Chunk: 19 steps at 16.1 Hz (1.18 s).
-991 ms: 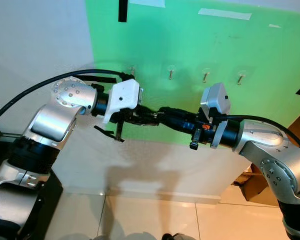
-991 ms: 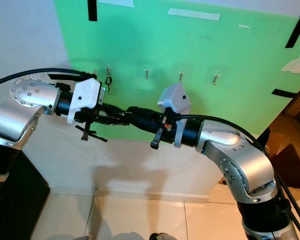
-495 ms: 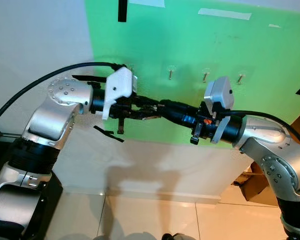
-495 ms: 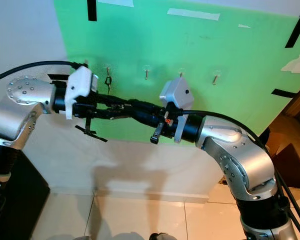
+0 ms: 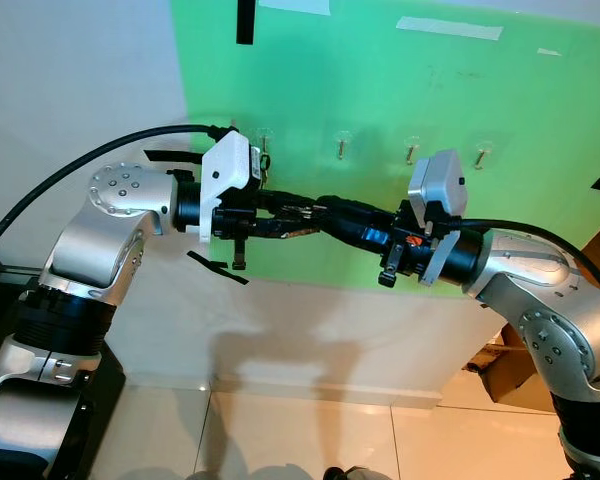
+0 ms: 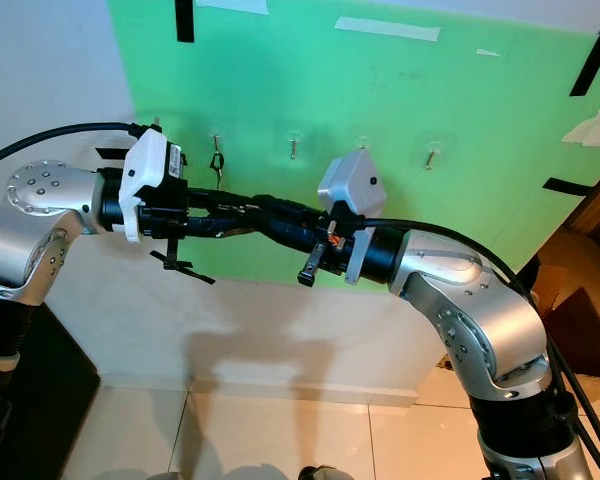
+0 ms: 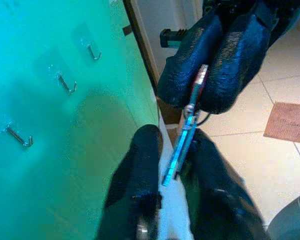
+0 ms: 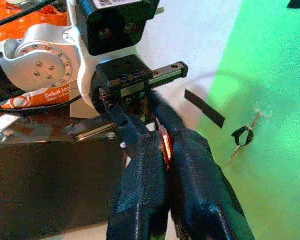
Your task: Hang keys on a hook
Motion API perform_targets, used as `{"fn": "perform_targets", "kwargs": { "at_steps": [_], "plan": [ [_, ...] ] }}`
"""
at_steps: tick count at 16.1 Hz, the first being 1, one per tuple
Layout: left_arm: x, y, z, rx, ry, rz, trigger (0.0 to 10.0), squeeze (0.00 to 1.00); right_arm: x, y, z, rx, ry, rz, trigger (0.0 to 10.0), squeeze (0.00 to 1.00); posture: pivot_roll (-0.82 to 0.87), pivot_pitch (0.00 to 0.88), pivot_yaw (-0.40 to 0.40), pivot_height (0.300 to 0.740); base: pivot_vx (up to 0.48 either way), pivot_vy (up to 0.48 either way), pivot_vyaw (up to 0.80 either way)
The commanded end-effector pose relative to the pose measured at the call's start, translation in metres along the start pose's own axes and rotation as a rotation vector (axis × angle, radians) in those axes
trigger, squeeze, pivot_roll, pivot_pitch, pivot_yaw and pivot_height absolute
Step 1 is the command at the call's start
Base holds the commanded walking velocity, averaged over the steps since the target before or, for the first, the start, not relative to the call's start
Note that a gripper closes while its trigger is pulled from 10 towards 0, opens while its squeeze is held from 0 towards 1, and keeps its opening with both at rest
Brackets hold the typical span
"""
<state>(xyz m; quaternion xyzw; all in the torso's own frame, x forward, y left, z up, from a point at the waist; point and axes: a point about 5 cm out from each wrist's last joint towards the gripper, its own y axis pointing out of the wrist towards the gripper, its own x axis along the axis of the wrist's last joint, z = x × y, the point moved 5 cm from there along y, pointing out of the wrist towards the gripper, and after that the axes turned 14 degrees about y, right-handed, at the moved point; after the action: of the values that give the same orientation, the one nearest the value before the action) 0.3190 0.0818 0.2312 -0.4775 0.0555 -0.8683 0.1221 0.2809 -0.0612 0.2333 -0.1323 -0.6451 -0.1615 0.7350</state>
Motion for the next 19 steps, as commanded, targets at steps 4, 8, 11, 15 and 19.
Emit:
{"fn": "perform_targets", "kwargs": {
  "at_steps": [4,8,11,15,19],
  "plan": [
    [0.021,-0.010,0.010,0.052,0.054,-0.066,0.0,0.00,-0.015,0.000,0.002,0.019,0.047,0.059,0.0,0.00,-0.04,0.000,-0.070,0.740,0.000,0.000,0.00],
    [0.025,-0.009,0.009,0.050,0.049,-0.090,0.0,0.00,-0.016,-0.001,0.003,0.023,0.048,0.063,0.0,0.00,-0.04,0.000,-0.070,0.740,0.000,0.000,0.00],
    [0.028,-0.010,0.006,0.044,0.037,-0.111,0.0,0.00,-0.017,-0.001,0.003,0.026,0.052,0.064,0.0,0.00,-0.04,0.000,-0.070,0.740,0.000,0.000,0.00],
    [0.033,-0.011,0.005,0.040,0.014,-0.142,0.0,0.00,-0.019,-0.002,0.002,0.026,0.066,0.066,0.0,0.00,-0.03,0.000,-0.075,0.740,0.000,0.000,0.00],
    [0.033,-0.011,0.006,0.060,-0.017,-0.148,0.0,0.00,-0.019,-0.002,-0.001,0.011,0.066,0.061,2.2,0.00,-0.04,0.000,-0.071,0.740,0.000,0.000,0.00]
  ]
}}
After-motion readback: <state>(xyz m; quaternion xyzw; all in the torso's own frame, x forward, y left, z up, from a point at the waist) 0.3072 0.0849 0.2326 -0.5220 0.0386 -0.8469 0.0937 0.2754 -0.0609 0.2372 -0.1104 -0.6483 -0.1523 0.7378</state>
